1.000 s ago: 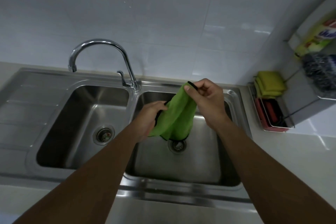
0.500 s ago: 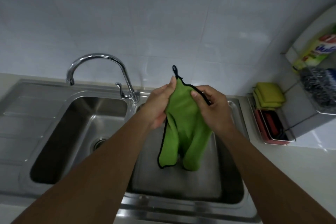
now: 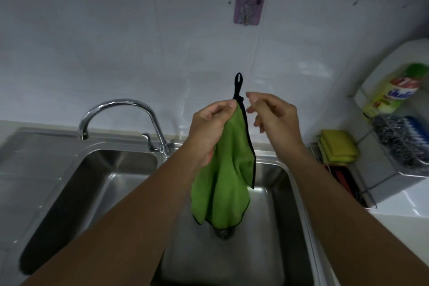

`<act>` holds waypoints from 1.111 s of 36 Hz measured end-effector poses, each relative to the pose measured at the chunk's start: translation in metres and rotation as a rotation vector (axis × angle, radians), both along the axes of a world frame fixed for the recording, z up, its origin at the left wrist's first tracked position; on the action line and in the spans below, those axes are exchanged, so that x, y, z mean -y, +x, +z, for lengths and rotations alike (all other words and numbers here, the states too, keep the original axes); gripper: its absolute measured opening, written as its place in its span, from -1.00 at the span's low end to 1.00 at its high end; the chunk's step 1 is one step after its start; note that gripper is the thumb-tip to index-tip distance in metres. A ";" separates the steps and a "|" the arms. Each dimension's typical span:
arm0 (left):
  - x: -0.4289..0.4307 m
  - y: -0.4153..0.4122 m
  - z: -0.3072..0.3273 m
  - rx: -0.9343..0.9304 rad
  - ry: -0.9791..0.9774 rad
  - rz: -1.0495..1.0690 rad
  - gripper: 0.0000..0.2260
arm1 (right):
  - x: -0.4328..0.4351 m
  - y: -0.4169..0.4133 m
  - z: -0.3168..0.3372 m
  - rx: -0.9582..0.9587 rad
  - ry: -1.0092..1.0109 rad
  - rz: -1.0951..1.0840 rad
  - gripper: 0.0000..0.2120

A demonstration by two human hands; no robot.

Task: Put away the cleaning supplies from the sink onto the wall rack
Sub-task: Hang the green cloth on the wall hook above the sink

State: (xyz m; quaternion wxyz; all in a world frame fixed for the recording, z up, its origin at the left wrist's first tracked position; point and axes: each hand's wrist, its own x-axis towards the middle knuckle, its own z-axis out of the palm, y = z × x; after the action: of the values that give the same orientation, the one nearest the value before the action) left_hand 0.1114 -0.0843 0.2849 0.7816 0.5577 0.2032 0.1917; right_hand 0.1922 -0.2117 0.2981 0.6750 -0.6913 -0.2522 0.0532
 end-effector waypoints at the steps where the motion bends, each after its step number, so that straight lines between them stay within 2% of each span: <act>1: -0.001 0.003 0.003 0.007 0.015 0.001 -0.91 | -0.005 0.003 0.010 0.023 0.023 -0.007 -0.87; 6: -0.011 0.018 0.023 0.027 0.090 0.002 -0.93 | -0.029 0.020 0.047 0.151 0.062 -0.024 -0.92; 13: -0.032 0.046 0.063 0.080 0.249 0.073 -0.79 | -0.050 0.045 0.070 0.149 0.047 -0.040 -0.90; 19: -0.043 0.078 0.097 0.082 0.412 0.129 -0.83 | -0.064 0.063 0.075 0.181 0.047 -0.139 -0.87; 24: -0.046 0.109 0.106 0.016 0.421 0.144 -0.85 | -0.079 0.087 0.076 0.125 0.047 -0.245 -0.85; 28: -0.047 0.133 0.109 -0.036 0.410 0.222 -0.86 | -0.091 0.105 0.076 0.014 0.049 -0.239 -0.86; 33: -0.052 0.154 0.114 -0.061 0.375 0.289 -0.82 | -0.100 0.119 0.083 -0.020 0.021 -0.274 -0.77; 38: -0.056 0.166 0.111 -0.086 0.362 0.291 -0.77 | -0.102 0.130 0.083 -0.069 0.005 -0.259 -0.70; 40: -0.058 0.167 0.104 -0.119 0.348 0.273 -0.78 | -0.102 0.133 0.078 -0.086 -0.025 -0.236 -0.74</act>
State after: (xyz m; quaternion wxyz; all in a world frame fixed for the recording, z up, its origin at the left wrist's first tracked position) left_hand 0.2786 -0.0267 0.3886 0.6272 0.6618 0.2863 0.2945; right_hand 0.3256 -0.1099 0.3766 0.6782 -0.7216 -0.1391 0.0063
